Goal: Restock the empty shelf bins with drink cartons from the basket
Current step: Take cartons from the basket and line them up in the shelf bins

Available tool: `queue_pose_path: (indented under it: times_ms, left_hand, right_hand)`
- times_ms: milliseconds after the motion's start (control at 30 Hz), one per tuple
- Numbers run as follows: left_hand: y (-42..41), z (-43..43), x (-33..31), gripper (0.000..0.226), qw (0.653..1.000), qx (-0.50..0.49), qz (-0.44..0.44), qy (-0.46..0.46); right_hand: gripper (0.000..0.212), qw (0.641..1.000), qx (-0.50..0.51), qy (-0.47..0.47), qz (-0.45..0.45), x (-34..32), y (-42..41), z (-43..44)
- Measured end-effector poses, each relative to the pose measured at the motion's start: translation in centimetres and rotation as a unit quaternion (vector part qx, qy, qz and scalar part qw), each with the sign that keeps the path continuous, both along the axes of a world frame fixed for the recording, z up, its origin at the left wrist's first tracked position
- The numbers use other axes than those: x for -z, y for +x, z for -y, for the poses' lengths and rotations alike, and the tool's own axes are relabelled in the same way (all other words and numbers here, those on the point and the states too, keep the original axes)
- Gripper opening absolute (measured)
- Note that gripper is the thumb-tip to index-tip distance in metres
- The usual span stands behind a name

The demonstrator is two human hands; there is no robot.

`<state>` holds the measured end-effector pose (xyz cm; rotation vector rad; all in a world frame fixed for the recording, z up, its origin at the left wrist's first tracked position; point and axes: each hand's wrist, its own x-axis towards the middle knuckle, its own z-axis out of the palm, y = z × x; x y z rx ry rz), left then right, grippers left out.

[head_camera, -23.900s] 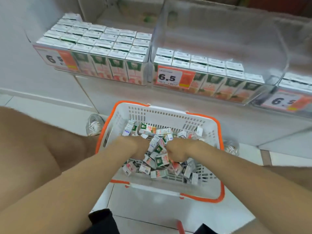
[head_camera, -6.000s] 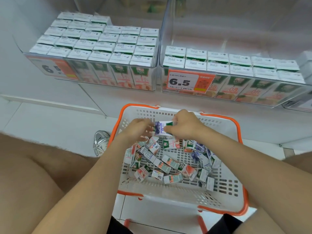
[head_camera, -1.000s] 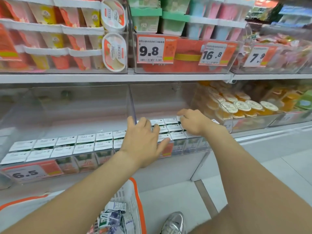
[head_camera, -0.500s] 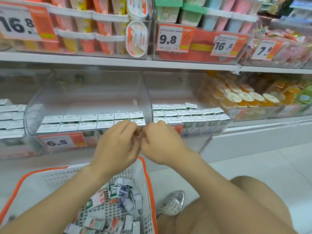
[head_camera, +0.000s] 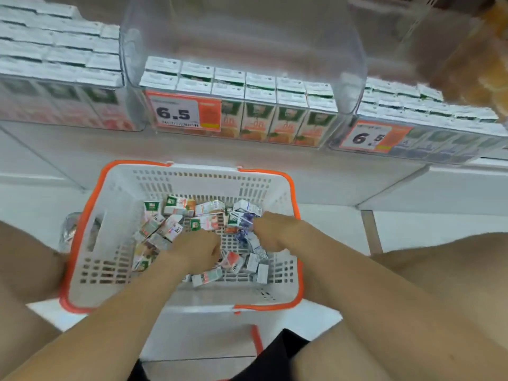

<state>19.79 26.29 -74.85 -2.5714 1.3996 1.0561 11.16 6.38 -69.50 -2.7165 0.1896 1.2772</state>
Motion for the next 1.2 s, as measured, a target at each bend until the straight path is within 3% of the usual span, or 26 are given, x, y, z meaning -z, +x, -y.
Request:
queue_pose_path:
  times_ms: [200,400,567,667,767,833,900,967,1067,1100,1200]
  left_hand:
    - [-1.8,0.6,4.7,0.006,0.999,-0.021,-0.011,0.036]
    - [-2.8,3.0,7.6,0.046,0.998,-0.05,-0.04,-0.016]
    - [-4.7,3.8,9.3,0.065,0.997,0.063,0.011,0.05]
    - [-5.3,3.8,9.8,0.069,0.995,0.071,0.065,0.039]
    - [-4.2,3.5,9.6,0.059,0.998,0.003,0.062,-0.006]
    - [-2.7,2.8,8.9,0.052,0.99,-0.128,-0.015,-0.059]
    - [-1.3,1.8,8.1,0.043,0.927,-0.317,-0.148,-0.136]
    - [0.1,1.2,6.5,0.04,0.825,-0.464,-0.252,-0.203]
    - [2.1,0.9,3.0,0.034,0.663,-0.579,-0.397,-0.26]
    - [2.6,0.8,1.8,0.032,0.639,-0.584,-0.42,-0.272]
    - [3.2,0.5,-1.7,0.022,0.641,-0.557,-0.437,-0.297]
  right_hand:
    - [0.018,0.989,-0.06,-0.134,0.012,4.6,0.0,0.9]
    - [0.047,0.967,-0.126,-0.222,0.022,8.9,0.0,0.4]
    - [0.041,0.965,-0.142,-0.22,0.034,9.7,0.1,1.0]
    - [0.036,0.966,-0.146,-0.201,0.07,9.4,-0.1,1.0]
    - [0.033,0.972,-0.115,-0.163,0.125,8.5,0.4,1.8]
    - [0.032,0.979,-0.058,-0.109,0.162,7.4,0.9,2.7]
    - [0.034,0.978,0.02,-0.048,0.201,5.9,1.1,3.3]
    - [0.034,0.966,0.117,0.023,0.231,4.2,1.3,3.3]
    - [0.041,0.93,0.206,0.105,0.286,1.5,1.8,3.1]
    - [0.043,0.92,0.217,0.127,0.301,0.5,1.9,2.9]
    - [0.062,0.903,0.224,0.168,0.325,-2.5,2.1,1.9]
